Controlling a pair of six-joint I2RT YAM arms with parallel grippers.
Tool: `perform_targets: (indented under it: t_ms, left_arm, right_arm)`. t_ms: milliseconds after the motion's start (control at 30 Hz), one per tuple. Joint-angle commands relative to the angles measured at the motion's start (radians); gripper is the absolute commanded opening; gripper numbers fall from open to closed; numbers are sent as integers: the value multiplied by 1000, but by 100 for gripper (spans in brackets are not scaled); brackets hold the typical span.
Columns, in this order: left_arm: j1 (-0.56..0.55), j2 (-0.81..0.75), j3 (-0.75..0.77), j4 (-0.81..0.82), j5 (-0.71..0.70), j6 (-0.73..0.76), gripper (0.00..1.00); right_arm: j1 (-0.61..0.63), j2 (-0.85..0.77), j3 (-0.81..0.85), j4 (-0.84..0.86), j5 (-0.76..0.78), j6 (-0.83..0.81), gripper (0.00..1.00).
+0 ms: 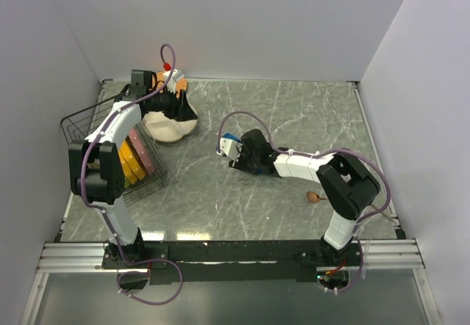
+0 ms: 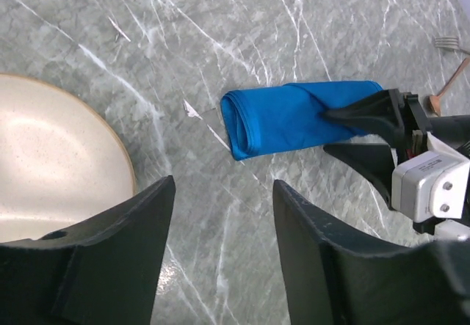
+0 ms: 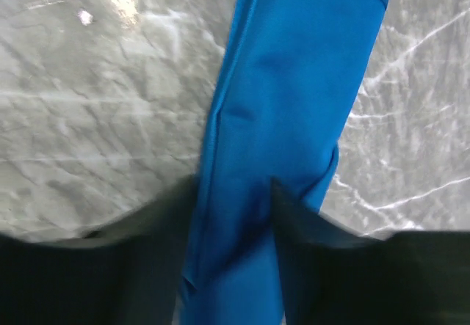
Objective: Fold the napkin into a case and place the utensils inside
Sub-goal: Turn over the smaller rectangle-folded napkin at the center of the board.
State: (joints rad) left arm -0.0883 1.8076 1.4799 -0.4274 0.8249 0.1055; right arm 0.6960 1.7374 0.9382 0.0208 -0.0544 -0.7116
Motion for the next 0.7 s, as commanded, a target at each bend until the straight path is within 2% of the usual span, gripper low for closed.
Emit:
perform_targets:
  t_ms: [0,133,233,333,467,667]
  left_arm:
    - [-8,-10,26,-31,-13,5,59]
    - [-63,38,95,-118,-55,62,52]
    - [-128,100,146,-171,-110,40,50]
    - [-172,172,189,-198,-92,-15,52]
    - [-215,217,195,-133,-61,-98,49]
    - [-280,311,240,-162,-135,-139,43]
  right_arm:
    - [2,-82,69,-39,2,61,65]
    - [-78,-157,262,-345,-142,181,70]
    - [-183,-188,323,-524,-278,166,63]
    - [-265,-193,294,-576,-311,73,52]
    - [-276,-147,284,-630,-305,-41,41]
    - [-270,-78,281,-726,-318,-115,39]
